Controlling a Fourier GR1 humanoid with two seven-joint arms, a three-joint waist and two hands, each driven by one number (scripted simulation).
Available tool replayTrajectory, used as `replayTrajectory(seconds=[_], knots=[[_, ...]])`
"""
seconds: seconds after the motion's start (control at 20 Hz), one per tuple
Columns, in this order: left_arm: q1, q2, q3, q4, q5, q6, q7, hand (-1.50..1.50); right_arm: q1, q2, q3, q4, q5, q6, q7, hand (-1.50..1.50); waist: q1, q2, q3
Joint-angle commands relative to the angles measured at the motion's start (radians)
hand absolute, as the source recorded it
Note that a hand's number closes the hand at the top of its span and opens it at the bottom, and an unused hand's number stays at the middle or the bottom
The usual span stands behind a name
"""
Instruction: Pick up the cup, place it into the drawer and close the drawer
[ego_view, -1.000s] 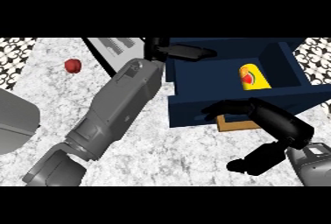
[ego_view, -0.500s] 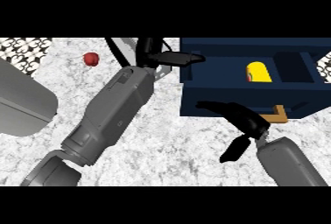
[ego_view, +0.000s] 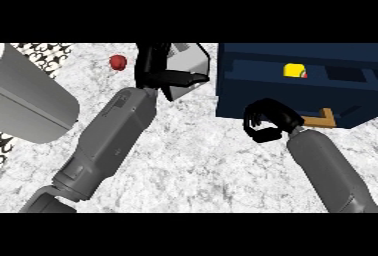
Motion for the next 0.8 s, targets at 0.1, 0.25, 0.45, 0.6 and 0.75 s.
replayTrajectory(seconds=[0.1,0.25,0.45,0.6,0.75], knots=[[0.07,0.054,-0.002,-0.059,0.006,-0.067,0.013,-1.5,-0.176,-0.006,-0.138,0.228,-0.035,-0.102,-0.095,1.5,0.043,0.019,0.005],[0.087,0.085,-0.001,-0.104,0.015,-0.074,0.054,-1.5,-0.261,-0.041,-0.197,0.295,-0.061,-0.11,-0.103,1.5,0.062,0.014,0.005],[0.12,0.11,-0.011,-0.124,0.009,-0.113,0.048,-1.5,-0.321,-0.092,-0.244,0.341,-0.086,-0.106,-0.092,1.5,0.081,0.027,0.005],[0.128,0.102,-0.011,-0.131,0.016,-0.116,0.059,-1.5,-0.345,-0.099,-0.266,0.348,-0.109,-0.095,-0.072,1.5,0.089,0.032,0.005],[0.166,0.117,-0.025,-0.143,0.006,-0.147,0.039,-1.5,-0.361,-0.126,-0.281,0.333,-0.13,-0.061,-0.066,1.5,0.11,0.033,0.003]])
